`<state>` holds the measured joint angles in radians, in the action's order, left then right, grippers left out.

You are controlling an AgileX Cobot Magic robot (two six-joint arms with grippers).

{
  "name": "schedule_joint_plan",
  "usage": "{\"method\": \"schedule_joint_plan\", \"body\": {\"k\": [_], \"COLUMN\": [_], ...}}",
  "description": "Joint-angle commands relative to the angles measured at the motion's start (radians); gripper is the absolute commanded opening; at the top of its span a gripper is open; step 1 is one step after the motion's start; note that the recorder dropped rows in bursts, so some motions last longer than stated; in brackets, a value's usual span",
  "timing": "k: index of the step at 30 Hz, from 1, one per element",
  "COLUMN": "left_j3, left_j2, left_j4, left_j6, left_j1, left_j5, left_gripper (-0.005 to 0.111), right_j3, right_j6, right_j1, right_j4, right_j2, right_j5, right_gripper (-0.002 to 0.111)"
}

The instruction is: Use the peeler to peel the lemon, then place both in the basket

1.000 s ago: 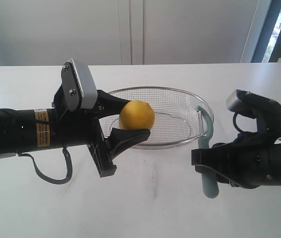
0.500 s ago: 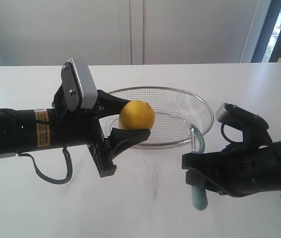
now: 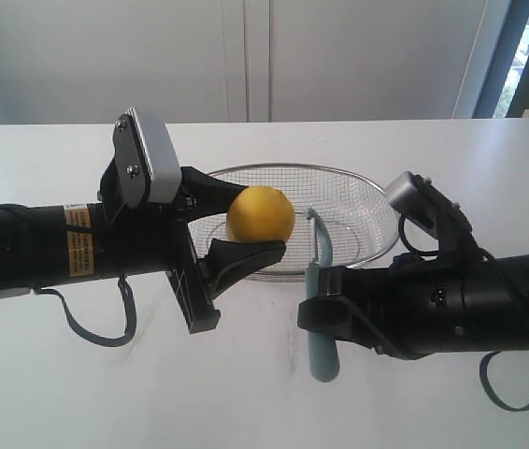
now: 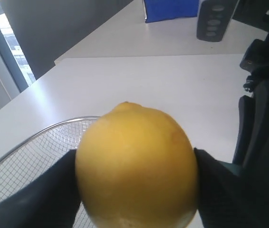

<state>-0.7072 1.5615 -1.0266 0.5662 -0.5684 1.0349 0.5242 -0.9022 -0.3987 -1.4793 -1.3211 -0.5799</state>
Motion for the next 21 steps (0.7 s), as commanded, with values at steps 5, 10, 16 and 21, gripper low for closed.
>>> {"method": "schedule_joint_plan", "body": {"k": [5,10,16,21], "left_j3": [-0.005,-0.005,-0.005,-0.005], "left_j2": [-0.007,-0.007,-0.007,-0.007], "left_j4": [0.008,0.008,0.008,0.008], "left_j6": [0.009,0.009,0.009,0.009], "left_j1": [-0.003,-0.003,-0.003,-0.003], "left_j5": [0.043,0.043,0.043,0.041], "left_gripper": [0.000,0.000,0.000,0.000], "right_j3": [0.004,0.004,0.004,0.004], "right_j6": [-0.078,-0.136,-0.136,-0.137], "right_j1": [-0.002,-0.002,-0.002,-0.002], "right_j4": [-0.072,-0.141,-0.141,-0.141], "right_j2": [0.001,0.001,0.001,0.001], "right_j5": [-0.095,-0.131,-0.126,-0.105], "right_gripper": [0.000,0.000,0.000,0.000]}}
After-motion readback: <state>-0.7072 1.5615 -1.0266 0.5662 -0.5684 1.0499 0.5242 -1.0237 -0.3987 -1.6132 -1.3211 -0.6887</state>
